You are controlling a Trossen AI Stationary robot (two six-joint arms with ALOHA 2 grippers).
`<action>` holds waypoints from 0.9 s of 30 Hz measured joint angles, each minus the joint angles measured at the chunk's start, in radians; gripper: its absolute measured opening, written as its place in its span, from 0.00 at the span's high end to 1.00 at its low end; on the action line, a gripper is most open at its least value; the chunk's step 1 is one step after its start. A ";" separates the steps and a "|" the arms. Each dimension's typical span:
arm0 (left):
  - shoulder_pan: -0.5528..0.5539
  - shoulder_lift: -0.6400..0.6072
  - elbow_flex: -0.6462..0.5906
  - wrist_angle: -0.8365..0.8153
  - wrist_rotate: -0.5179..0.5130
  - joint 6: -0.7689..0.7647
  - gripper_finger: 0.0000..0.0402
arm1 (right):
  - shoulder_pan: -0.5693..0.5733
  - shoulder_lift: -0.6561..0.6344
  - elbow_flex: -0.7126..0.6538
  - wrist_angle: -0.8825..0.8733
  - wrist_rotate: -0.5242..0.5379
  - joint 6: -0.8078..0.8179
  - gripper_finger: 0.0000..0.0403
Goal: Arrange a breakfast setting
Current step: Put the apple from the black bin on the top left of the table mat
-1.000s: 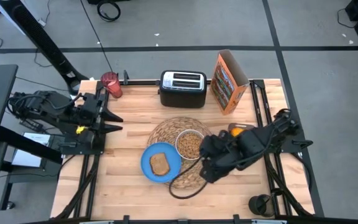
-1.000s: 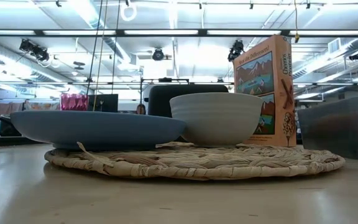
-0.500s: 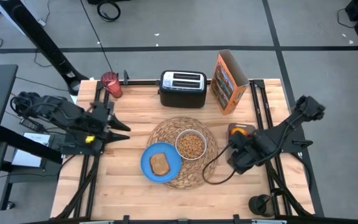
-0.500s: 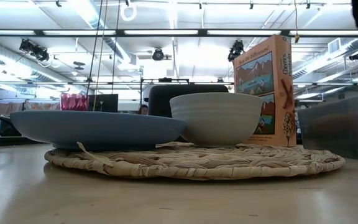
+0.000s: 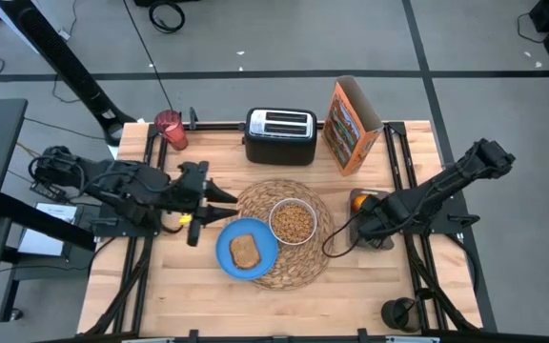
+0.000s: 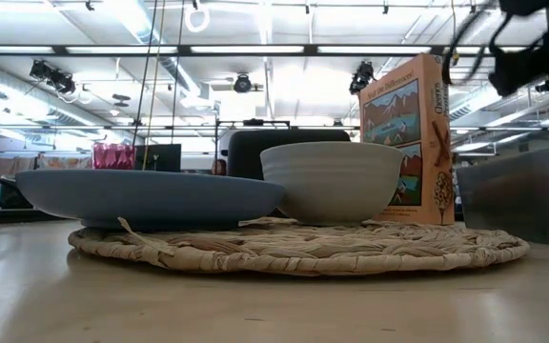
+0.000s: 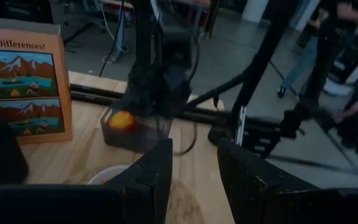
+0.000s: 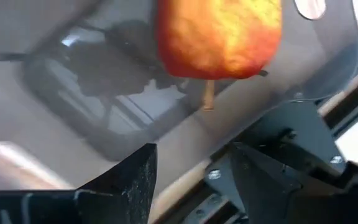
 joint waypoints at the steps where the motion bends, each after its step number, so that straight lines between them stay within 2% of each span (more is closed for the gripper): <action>1: 0.006 0.009 0.000 0.018 0.000 -0.003 0.66 | -0.011 -0.003 -0.020 0.005 0.000 -0.022 0.49; 8: 0.047 0.066 0.000 0.107 -0.001 -0.029 0.66 | -0.077 -0.008 -0.101 0.140 0.003 -0.172 0.52; 16: 0.085 0.084 0.000 0.139 0.000 -0.030 0.66 | -0.164 -0.005 -0.110 0.139 0.030 -0.285 0.56; 20: 0.089 0.084 0.000 0.140 0.000 -0.006 0.66 | -0.202 -0.004 -0.121 0.174 -0.001 -0.329 0.56; 27: 0.089 0.084 0.000 0.140 0.000 0.006 0.66 | -0.215 -0.004 -0.127 0.168 -0.011 -0.365 0.56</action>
